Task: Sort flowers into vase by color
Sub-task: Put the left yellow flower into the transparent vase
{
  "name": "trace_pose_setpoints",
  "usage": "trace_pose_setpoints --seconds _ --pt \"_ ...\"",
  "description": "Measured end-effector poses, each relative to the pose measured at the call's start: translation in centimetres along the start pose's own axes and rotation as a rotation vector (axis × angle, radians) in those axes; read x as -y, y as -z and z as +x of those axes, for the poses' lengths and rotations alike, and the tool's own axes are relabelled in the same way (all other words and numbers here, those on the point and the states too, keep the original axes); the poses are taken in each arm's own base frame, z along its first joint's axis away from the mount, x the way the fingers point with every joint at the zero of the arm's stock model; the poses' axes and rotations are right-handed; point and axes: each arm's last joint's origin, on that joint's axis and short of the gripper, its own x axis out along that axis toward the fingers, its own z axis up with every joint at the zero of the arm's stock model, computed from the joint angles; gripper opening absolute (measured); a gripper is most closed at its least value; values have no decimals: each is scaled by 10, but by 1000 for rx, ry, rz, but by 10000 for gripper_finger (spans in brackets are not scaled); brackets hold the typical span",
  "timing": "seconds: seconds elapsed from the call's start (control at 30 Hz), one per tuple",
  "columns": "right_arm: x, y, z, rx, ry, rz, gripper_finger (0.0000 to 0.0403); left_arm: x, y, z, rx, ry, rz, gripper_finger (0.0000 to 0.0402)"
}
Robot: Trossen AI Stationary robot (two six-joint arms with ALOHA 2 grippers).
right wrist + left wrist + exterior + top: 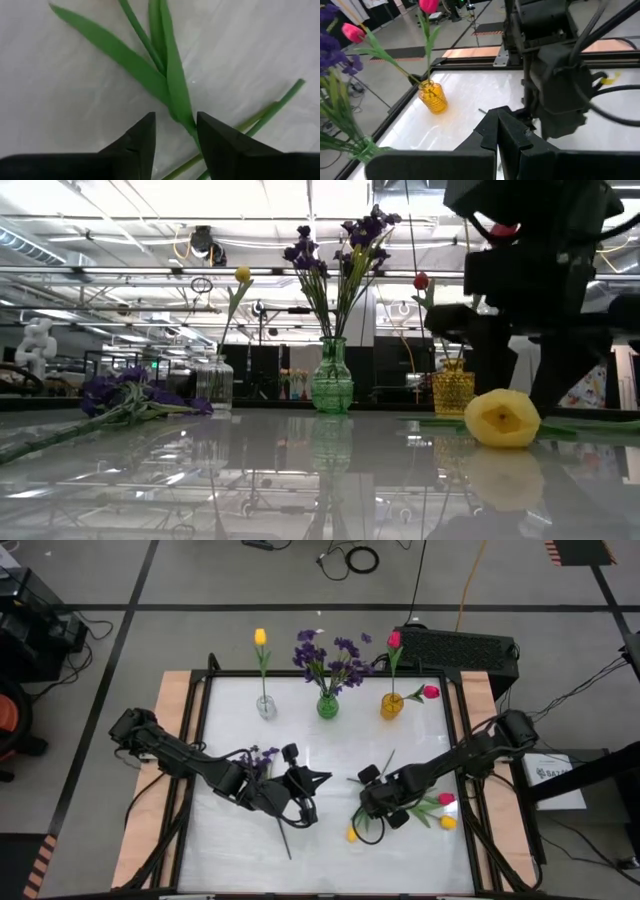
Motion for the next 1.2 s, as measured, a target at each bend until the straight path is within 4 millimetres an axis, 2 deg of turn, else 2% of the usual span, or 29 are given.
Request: trace_pose_setpoints --seconds 0.2,0.43,0.63,0.73,0.87,0.97,1.07,1.2 --pt "2 0 6 -14 -3 -3 101 0 0 0 -2 10 1 5" --pt "6 1 7 -9 8 9 16 0 0 0 -4 10 3 5" --pt "9 -7 1 32 29 14 5 0 1 0 -7 9 6 5" --pt "15 -21 -25 122 50 52 3 0 2 0 -14 -2 15 5" --pt "22 -33 -79 291 83 79 2 -6 1 -12 -25 -99 48 5" --pt "25 -28 -126 452 119 92 1 -9 -2 -34 -15 -180 44 5" --pt "28 -19 -172 696 178 117 1 -6 -6 -50 8 -163 38 5" --pt "30 -14 -212 1075 256 171 1 5 -6 -54 49 -98 52 5"
